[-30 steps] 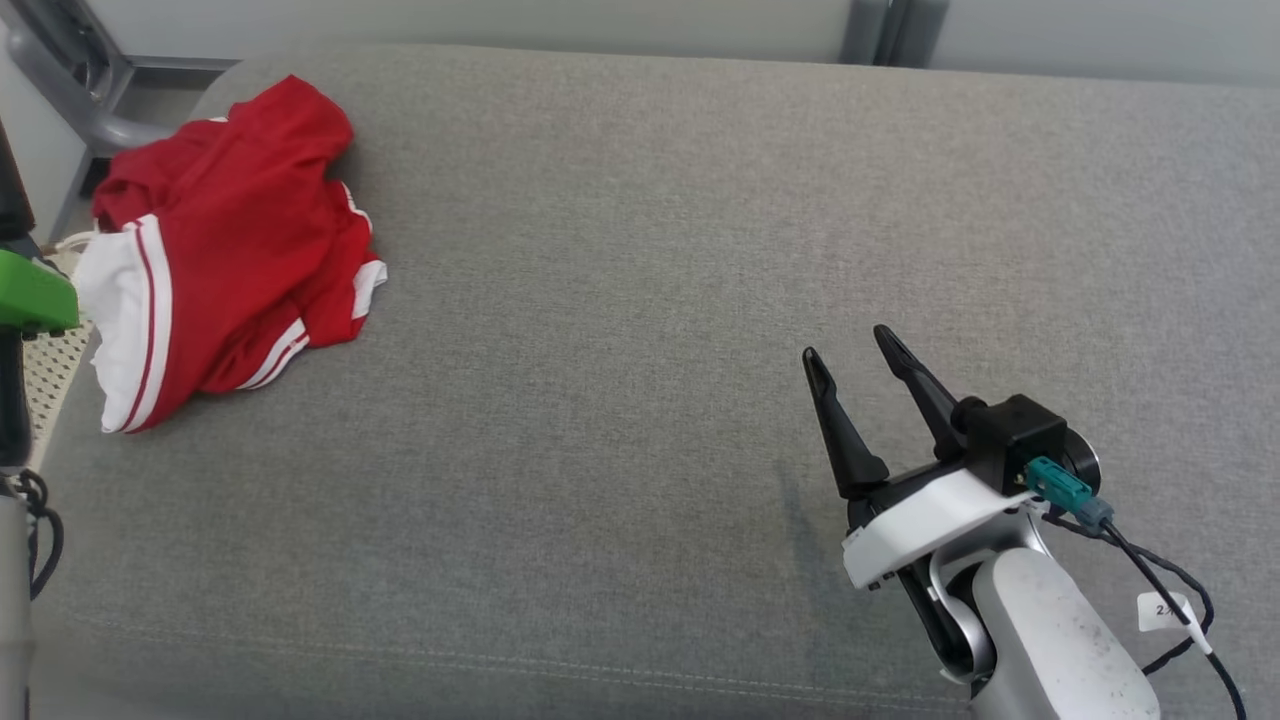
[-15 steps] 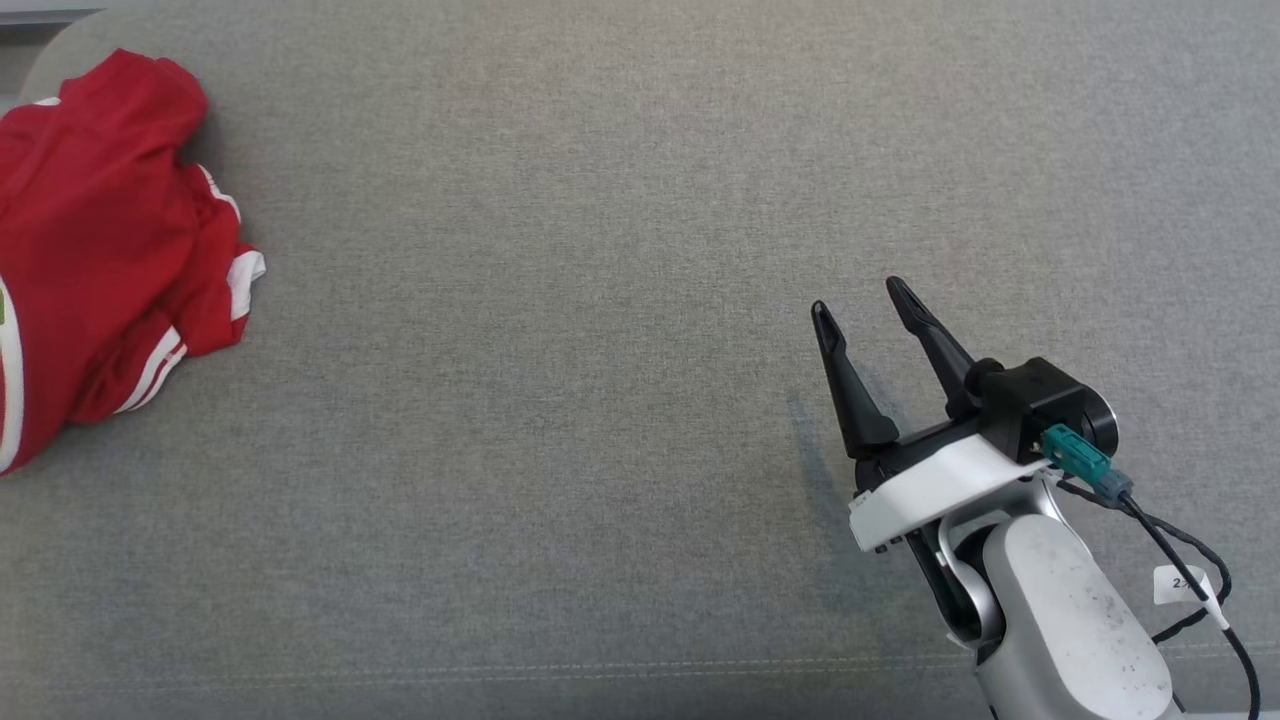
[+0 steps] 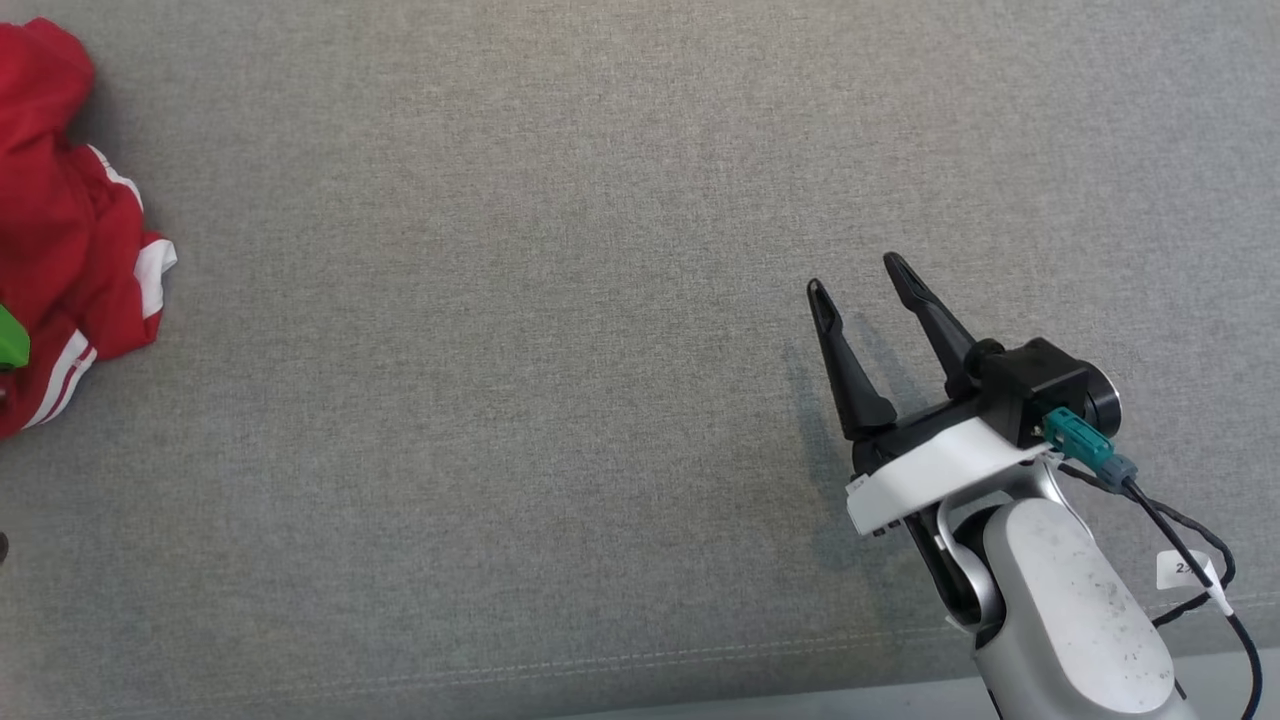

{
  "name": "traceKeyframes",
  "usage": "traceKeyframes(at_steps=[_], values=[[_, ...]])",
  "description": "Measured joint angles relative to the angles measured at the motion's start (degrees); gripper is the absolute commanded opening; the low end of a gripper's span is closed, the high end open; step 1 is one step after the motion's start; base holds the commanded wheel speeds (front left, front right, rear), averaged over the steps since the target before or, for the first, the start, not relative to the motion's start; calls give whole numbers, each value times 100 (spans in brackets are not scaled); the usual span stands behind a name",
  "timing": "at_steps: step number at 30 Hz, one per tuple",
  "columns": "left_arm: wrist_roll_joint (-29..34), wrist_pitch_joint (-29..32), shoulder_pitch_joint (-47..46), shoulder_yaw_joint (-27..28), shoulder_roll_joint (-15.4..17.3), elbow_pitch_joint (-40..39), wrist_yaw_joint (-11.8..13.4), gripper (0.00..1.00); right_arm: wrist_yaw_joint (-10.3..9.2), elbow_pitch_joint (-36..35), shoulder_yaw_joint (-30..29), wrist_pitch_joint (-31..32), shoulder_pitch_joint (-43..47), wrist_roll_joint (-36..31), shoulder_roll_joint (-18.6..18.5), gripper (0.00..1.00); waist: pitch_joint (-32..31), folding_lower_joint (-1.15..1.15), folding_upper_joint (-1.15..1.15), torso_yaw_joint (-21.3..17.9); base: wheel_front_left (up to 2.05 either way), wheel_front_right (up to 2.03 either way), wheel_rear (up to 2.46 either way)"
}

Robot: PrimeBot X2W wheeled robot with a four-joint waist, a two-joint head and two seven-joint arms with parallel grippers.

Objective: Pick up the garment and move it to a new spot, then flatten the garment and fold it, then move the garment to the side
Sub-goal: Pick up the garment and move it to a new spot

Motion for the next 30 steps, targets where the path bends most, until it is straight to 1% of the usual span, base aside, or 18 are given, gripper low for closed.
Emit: traceKeyframes(at_steps=[3, 7, 10, 11, 12, 13, 14, 17, 26, 30], values=[[-213, 294, -30, -207, 31, 155, -1, 100, 0, -22, 3, 7, -19, -7, 1, 100, 67, 0, 0, -52, 0, 0, 0], [-314, 603, -136, -454, 186, 355, -1, 100, 0, -47, 14, 34, -24, -29, 1, 100, 123, 0, 0, -103, 0, 0, 0], [-438, 731, -191, -604, 218, 447, -1, 100, 0, -62, 22, 51, -25, -42, 1, 100, 149, 0, 0, -124, 0, 0, 0], [-453, 747, -213, -646, 234, 478, -1, 89, 0, -66, 26, 51, -26, -42, 0, 100, 156, 0, 0, -130, 0, 0, 0], [-506, 815, -229, -676, 245, 524, -1, 45, 0, -68, 36, 52, -29, -42, 0, 100, 163, 0, 0, -137, 0, 0, 0], [-537, 889, -232, -722, 250, 580, -1, 27, 0, -69, 48, 53, -34, -43, 1, 100, 171, 0, 0, -145, 0, 0, 0], [-543, 922, -230, -782, 250, 624, -1, 0, 0, -69, 62, 57, -41, -43, 1, 100, 179, 0, 0, -155, 0, 0, 0], [-582, 916, -229, -924, 257, 681, -4, 0, 0, -76, 80, 59, -52, -43, 0, 100, 200, 0, 0, -180, 0, 0, 0], [-739, 65, -256, -1236, 342, 549, -4, 0, 0, -32, 69, 73, -51, -69, 0, 100, 91, 0, 0, -98, 0, 0, 0], [-724, -344, -488, -1397, 483, 420, -4, 0, 0, 43, 100, 40, -51, -4, 1, 100, -23, 0, 0, -45, 0, 0, 0]])
